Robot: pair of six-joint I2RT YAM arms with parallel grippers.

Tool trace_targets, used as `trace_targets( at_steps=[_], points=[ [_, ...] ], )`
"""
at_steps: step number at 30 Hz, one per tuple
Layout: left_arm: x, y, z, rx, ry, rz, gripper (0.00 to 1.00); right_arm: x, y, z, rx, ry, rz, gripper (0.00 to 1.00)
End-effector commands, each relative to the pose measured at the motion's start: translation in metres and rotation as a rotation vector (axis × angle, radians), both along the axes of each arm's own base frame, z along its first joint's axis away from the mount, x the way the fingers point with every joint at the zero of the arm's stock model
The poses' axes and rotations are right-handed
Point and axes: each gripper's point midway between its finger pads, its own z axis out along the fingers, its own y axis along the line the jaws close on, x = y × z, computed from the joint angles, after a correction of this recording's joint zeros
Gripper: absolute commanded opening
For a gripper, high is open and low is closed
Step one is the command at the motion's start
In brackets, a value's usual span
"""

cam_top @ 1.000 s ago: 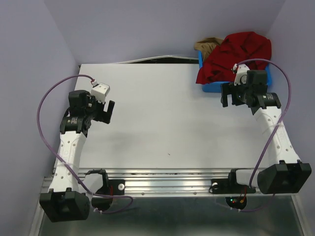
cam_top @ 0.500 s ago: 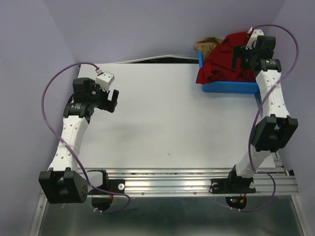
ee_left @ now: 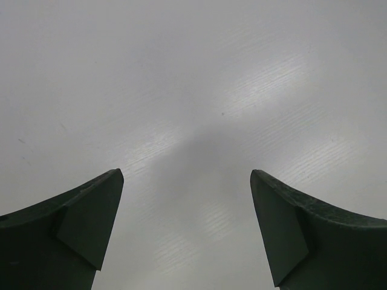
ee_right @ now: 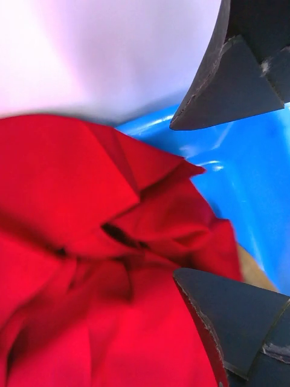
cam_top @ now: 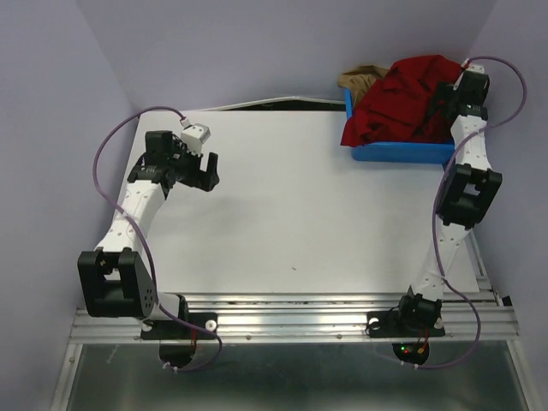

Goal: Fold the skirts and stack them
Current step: Grab the skirt from the pile

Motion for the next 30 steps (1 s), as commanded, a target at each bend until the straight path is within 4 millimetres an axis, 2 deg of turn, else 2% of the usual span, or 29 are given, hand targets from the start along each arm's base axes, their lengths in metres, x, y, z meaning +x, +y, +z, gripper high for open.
trace_targets(
  at_steps=[1, 2, 5, 9, 12, 13, 15, 17, 18, 19, 23, 25, 26, 27, 28, 29, 30],
  points=[
    [0.011, -0.008, 0.013, -0.044, -0.034, -0.015, 0.99, 0.038, 0.001, 0.036, 0.018, -0.208, 0.016, 1.0],
    [0.011, -0.008, 0.01, -0.045, -0.026, -0.016, 0.99, 0.043, 0.005, 0.027, 0.062, -0.218, 0.022, 1.0],
    [0.011, -0.009, 0.002, -0.046, -0.003, -0.02, 0.99, 0.057, 0.018, 0.028, 0.124, -0.277, 0.084, 1.0],
    [0.009, -0.012, -0.004, -0.056, 0.018, -0.039, 0.99, 0.074, 0.027, 0.043, 0.144, -0.39, 0.149, 1.0],
    [0.01, -0.013, -0.01, -0.062, 0.038, -0.043, 0.98, 0.087, 0.043, 0.046, 0.091, -0.427, 0.195, 1.0],
    [0.011, -0.014, -0.01, -0.064, 0.039, -0.041, 0.99, 0.094, 0.05, 0.04, 0.069, -0.432, 0.196, 1.0],
    [0.014, -0.014, -0.012, -0.068, 0.049, -0.039, 0.99, 0.103, 0.055, 0.032, 0.031, -0.432, 0.196, 1.0],
    [0.017, -0.015, -0.011, -0.072, 0.049, -0.04, 0.99, 0.112, 0.06, 0.016, 0.005, -0.427, 0.17, 1.0],
    [0.018, -0.015, -0.011, -0.073, 0.05, -0.041, 0.99, 0.114, 0.049, 0.017, -0.042, -0.444, 0.131, 1.0],
    [0.02, -0.015, -0.008, -0.075, 0.046, -0.039, 0.99, 0.116, 0.047, 0.015, -0.06, -0.452, 0.09, 1.0],
    [0.021, -0.014, -0.007, -0.073, 0.054, -0.029, 0.99, 0.128, 0.043, -0.02, -0.116, -0.426, 0.076, 1.0],
    [0.021, -0.013, -0.006, -0.073, 0.054, -0.021, 0.99, 0.128, 0.034, -0.03, -0.151, -0.412, 0.036, 1.0],
    [0.02, -0.013, -0.006, -0.072, 0.056, -0.02, 0.99, 0.13, 0.032, -0.038, -0.158, -0.409, 0.032, 0.94],
    [0.019, -0.012, -0.005, -0.071, 0.056, -0.017, 0.99, 0.128, 0.029, -0.041, -0.164, -0.404, 0.016, 0.74],
    [0.019, -0.012, -0.004, -0.069, 0.052, -0.015, 0.99, 0.128, 0.029, -0.041, -0.161, -0.403, 0.015, 0.74],
    [0.019, -0.011, -0.001, -0.066, 0.045, -0.009, 0.99, 0.127, 0.029, -0.042, -0.152, -0.401, 0.005, 0.54],
    [0.018, -0.011, 0.001, -0.066, 0.041, -0.005, 0.99, 0.125, 0.031, -0.028, -0.148, -0.415, 0.009, 0.46]
  ],
)
